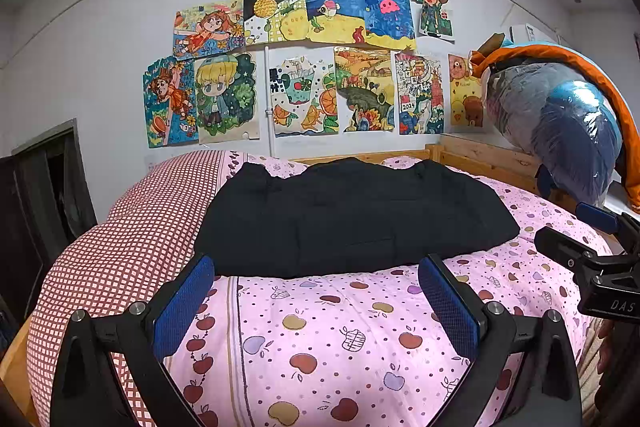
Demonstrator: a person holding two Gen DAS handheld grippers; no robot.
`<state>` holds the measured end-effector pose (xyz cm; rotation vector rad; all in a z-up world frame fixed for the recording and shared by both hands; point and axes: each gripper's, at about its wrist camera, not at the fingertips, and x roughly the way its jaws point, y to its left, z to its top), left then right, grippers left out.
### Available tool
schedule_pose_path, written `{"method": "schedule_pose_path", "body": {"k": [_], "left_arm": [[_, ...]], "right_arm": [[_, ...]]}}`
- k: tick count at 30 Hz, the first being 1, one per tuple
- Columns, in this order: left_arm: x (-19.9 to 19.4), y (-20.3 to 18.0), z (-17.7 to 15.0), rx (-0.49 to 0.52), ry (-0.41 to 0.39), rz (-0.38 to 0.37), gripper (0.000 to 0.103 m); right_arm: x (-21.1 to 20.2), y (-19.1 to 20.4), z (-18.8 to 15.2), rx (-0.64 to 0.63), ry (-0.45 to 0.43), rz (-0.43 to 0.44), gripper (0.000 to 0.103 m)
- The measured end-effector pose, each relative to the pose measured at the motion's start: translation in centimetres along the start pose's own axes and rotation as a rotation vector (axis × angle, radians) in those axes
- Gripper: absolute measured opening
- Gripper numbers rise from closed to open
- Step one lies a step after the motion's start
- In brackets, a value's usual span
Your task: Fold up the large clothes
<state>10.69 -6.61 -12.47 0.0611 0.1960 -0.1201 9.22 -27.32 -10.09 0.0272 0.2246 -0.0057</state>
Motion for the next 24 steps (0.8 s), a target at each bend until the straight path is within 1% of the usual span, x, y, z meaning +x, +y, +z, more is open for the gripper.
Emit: {"method": "schedule_pose_path", "body": {"k": [24], "left_arm": [[0.06, 0.08, -0.13, 0.002, -0.001, -0.001, 0.103]], "right_arm": [[0.04, -0.21, 0.09, 0.000, 0.001, 0.002, 0.101]]}}
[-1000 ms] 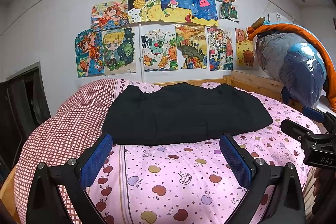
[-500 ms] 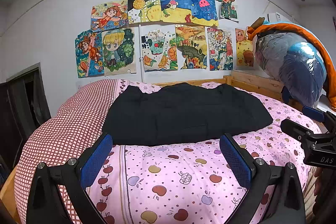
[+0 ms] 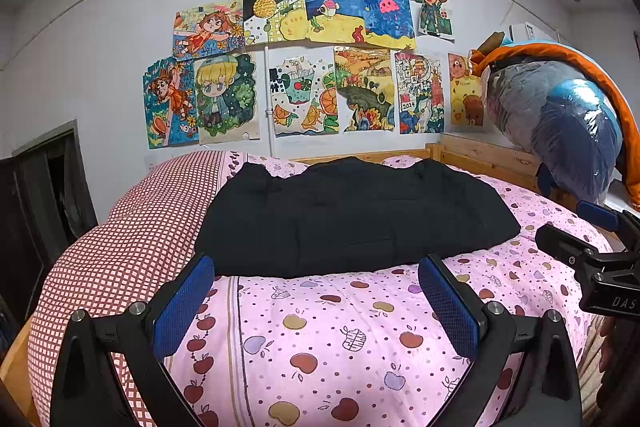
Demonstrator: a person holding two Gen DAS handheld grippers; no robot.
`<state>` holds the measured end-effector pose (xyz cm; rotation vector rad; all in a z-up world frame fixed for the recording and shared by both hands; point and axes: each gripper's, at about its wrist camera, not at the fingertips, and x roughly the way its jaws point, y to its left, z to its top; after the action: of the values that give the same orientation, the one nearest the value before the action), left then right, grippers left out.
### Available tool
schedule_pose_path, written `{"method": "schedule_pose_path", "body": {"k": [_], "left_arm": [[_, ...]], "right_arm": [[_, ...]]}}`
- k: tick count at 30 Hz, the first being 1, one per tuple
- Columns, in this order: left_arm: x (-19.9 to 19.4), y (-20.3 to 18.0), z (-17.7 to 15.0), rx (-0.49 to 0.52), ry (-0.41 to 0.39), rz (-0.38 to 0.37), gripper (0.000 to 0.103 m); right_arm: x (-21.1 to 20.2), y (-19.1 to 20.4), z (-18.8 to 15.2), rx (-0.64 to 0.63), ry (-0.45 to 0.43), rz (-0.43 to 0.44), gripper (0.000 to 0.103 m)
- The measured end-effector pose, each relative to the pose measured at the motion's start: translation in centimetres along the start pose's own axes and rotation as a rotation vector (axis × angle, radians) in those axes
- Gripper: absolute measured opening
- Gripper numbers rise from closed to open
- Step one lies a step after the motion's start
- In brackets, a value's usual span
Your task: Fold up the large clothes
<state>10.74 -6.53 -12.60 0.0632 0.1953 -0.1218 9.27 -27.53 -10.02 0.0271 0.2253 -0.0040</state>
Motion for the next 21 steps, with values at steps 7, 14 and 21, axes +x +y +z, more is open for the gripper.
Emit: {"method": "schedule_pose_path", "body": {"k": [7, 14, 21], "left_arm": [[0.02, 0.00, 0.06, -0.006, 0.008, -0.007, 0.103], [0.02, 0.34, 0.28, -0.009, 0.015, -0.011, 0.103], [0.46, 0.74, 0.12, -0.019, 0.037, -0.041, 0.103]], "right_arm": [[0.02, -0.04, -0.02, -0.001, 0.001, 0.001, 0.101], [0.00, -0.06, -0.01, -0.001, 0.002, 0.001, 0.101], [0.01, -0.12, -0.01, 0.001, 0.001, 0.002, 0.101]]}}
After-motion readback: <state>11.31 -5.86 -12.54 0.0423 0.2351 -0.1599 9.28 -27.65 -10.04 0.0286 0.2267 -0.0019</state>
